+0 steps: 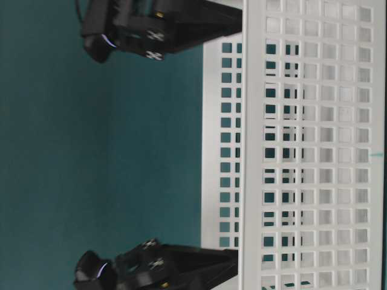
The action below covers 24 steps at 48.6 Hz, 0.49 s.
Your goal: Lift the white basket with both hands.
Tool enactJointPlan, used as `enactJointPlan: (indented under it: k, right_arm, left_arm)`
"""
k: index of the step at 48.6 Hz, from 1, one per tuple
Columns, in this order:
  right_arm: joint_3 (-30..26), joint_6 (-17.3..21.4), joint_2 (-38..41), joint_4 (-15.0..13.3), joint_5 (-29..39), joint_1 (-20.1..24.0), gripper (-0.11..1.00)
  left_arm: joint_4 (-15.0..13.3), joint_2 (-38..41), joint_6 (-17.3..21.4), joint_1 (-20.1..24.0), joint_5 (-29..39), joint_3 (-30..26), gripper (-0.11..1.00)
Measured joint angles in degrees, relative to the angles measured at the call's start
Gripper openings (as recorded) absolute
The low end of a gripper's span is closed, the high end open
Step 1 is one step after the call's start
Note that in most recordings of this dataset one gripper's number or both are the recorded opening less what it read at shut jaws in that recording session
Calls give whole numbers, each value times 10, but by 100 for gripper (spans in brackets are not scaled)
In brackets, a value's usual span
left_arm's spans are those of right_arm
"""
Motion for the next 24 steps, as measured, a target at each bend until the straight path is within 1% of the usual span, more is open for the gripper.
enactJointPlan:
  k: [10, 24]
  right_arm:
    - [-4, 7, -46, 0, 7, -8, 93]
    - [-2, 11, -91, -1, 7, -18, 93]
  left_arm:
    - [-1, -34, 0, -1, 23, 7, 90]
    - [0, -82, 3, 2, 27, 9, 90]
